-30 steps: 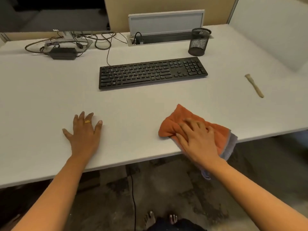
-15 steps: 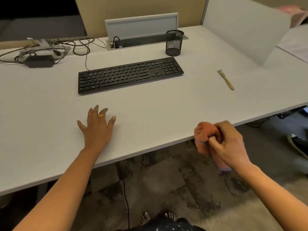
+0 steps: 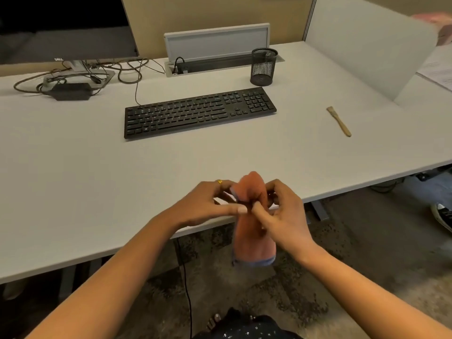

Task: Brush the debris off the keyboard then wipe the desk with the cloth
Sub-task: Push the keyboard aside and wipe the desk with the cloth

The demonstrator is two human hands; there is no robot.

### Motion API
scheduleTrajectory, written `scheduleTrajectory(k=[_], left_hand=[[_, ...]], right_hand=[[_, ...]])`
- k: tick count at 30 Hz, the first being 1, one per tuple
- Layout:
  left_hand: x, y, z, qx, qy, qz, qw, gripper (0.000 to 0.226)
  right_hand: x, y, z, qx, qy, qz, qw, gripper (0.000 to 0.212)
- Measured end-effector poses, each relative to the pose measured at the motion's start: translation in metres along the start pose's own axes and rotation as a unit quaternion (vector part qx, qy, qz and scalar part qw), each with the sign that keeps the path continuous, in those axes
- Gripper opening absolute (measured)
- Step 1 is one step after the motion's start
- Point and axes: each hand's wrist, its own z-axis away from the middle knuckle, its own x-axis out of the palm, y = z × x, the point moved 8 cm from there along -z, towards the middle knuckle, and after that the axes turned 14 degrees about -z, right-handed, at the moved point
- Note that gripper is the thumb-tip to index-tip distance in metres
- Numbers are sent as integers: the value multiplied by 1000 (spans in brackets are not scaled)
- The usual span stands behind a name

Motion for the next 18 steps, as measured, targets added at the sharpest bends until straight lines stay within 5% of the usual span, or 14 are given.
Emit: scheduleTrajectory(k=[3, 6, 9, 13, 18], left_hand=[[3, 0, -4, -8, -1, 51, 999, 47], [-2, -8, -5, -33, 10, 140, 990, 20], [-2, -4, -1, -17, -50, 148, 988, 13], [14, 5, 1, 10, -151, 140, 978, 24], [25, -1, -16, -15, -115, 32, 993, 4]], right_hand=[[16, -6, 3, -12, -50, -7, 999, 20], [19, -11, -3, -16, -143, -32, 989, 28], [-6, -13, -20, -23, -158, -18, 987, 25], [-4, 0, -21, 55, -320, 15, 946, 76], [-11, 24, -1, 130, -450, 150, 870, 17]])
